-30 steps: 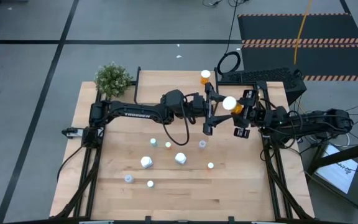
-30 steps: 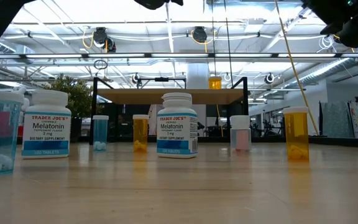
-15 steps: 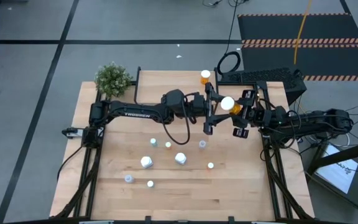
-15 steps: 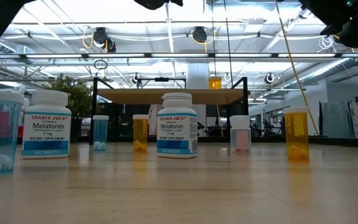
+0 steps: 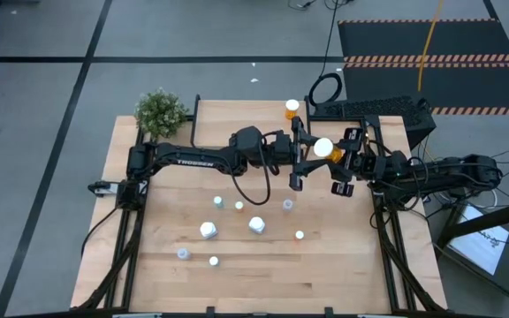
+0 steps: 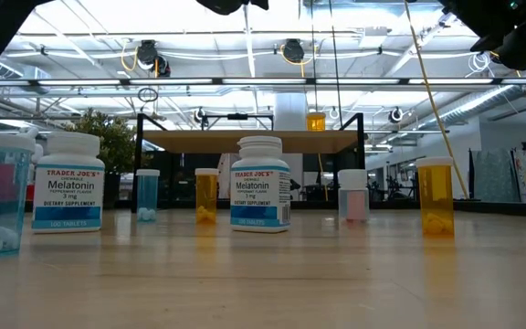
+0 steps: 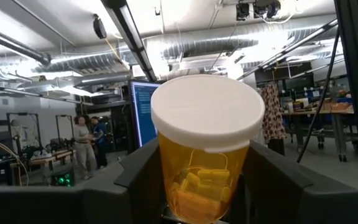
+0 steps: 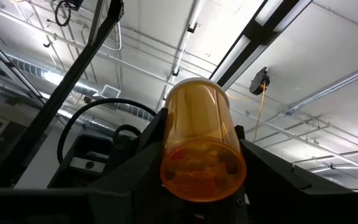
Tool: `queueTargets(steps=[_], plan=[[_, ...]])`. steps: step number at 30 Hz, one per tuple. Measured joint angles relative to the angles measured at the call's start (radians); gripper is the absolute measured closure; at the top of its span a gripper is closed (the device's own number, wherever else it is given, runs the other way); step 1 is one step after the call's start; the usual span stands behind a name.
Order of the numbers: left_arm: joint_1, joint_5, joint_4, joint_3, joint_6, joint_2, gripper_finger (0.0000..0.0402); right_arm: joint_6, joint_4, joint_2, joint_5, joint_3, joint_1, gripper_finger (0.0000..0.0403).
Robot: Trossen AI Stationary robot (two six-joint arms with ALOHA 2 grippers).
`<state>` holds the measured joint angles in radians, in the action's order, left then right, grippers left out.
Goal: Pick and place medicine bottles onto shelf by color
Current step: Put the big orange pill bottle on the shelf aligned with the big orange pill bottle
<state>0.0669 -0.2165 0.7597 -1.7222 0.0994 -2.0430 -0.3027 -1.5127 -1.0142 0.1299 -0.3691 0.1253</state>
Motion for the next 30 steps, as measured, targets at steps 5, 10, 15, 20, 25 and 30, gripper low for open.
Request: queueTargets(steps=[5,10,15,20,25,30], plan=[[0.0,0.0,-0.002,0.001,-0.024,0.0,0.0195,0.029,0.014,0.001,-0.01,0.0,0.0,0.0193],[0.008,-0.005,-0.003,0.002,-0.059,0.0,0.0196,0.044,0.111,0.008,-0.078,0.0,0.001,0.015],[0.022,-0.044,-0.027,0.002,-0.095,0.001,0.0193,0.061,0.148,0.009,-0.089,0.001,0.001,0.0123],[0.042,-0.056,-0.123,0.002,-0.107,0.026,0.0193,0.093,0.252,0.027,-0.145,0.001,0.001,0.012],[0.065,-0.058,-0.292,0.001,-0.072,0.088,0.0193,0.135,0.459,0.102,-0.238,0.001,0.0,0.012],[0.096,-0.041,-0.43,0.002,-0.023,0.123,0.0193,0.186,0.677,0.185,-0.308,0.001,-0.001,0.0119]])
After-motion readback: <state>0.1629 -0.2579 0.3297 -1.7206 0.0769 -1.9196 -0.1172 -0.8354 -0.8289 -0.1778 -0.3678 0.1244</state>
